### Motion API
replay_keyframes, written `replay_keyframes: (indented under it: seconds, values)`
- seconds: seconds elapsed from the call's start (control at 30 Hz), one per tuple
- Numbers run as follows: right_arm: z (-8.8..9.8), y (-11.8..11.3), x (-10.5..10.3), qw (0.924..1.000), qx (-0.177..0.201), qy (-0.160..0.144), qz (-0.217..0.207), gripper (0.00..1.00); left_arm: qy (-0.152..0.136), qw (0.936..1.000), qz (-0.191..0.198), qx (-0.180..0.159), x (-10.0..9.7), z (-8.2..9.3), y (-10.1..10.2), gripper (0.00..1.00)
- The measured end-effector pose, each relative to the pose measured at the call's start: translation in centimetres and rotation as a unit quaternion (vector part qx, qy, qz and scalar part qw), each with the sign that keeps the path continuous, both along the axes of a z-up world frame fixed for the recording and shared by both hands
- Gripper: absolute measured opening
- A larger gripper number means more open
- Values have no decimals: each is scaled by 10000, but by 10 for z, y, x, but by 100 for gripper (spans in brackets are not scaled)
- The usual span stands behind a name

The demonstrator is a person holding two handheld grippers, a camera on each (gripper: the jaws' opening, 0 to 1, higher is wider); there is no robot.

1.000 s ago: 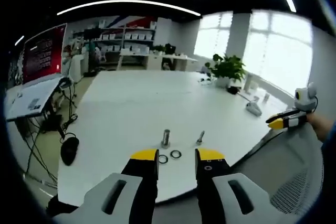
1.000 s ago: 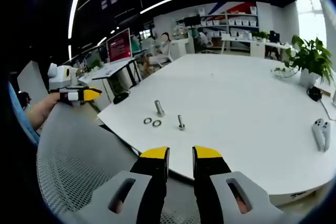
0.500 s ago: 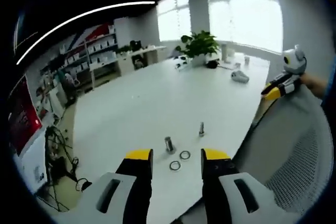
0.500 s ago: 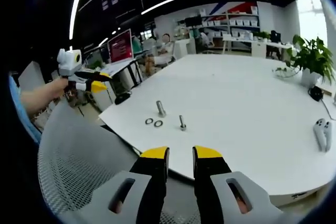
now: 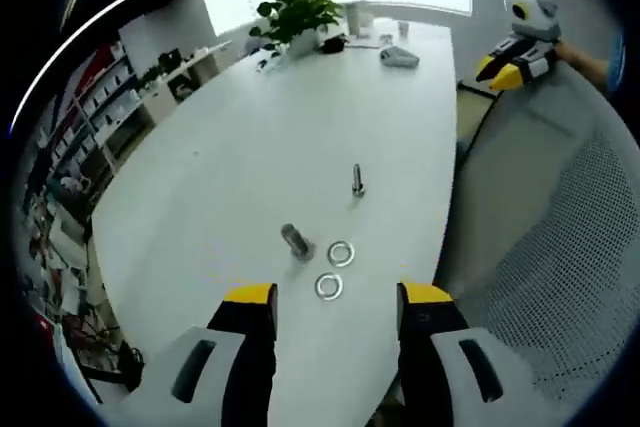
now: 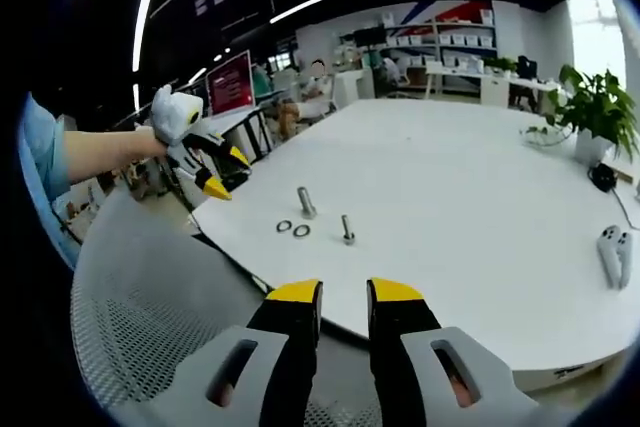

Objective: Place the washer onto the threaded stud by aligning its center hole with the stud, sliding it down to the base, and recovering from edge contact or off-axis alignment until the washer reaches the visible bottom stop.

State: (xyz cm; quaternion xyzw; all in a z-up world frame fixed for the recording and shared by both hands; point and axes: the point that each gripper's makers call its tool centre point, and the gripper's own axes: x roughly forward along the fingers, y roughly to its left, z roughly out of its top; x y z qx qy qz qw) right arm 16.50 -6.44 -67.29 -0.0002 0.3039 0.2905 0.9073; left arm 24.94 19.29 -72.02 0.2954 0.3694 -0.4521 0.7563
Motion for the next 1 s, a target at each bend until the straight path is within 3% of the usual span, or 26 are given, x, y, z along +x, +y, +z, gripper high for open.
replay_keyframes:
  seconds: [0.37, 0.6, 0.77, 0.97, 1.0]
  values:
    - [-4, -2, -1, 9999, -26, 115, -44, 20, 625, 9949, -480, 623, 15, -70, -11, 45]
    - [-4, -3, 0, 9999, -17, 126, -108, 20, 863, 9905, -582, 894, 21, -93, -13, 43]
    - [-4, -4, 0, 9998, -17, 122, -124, 20, 852, 9890, -606, 1049, 25, -106, -11, 41]
    - [-4, -4, 0, 9999, -9, 118, -124, 20, 1005, 9817, -816, 1400, 20, -117, -4, 39]
    - [-4, -4, 0, 9999, -6, 113, -124, 20, 1046, 9837, -762, 1252, 22, -115, -9, 39]
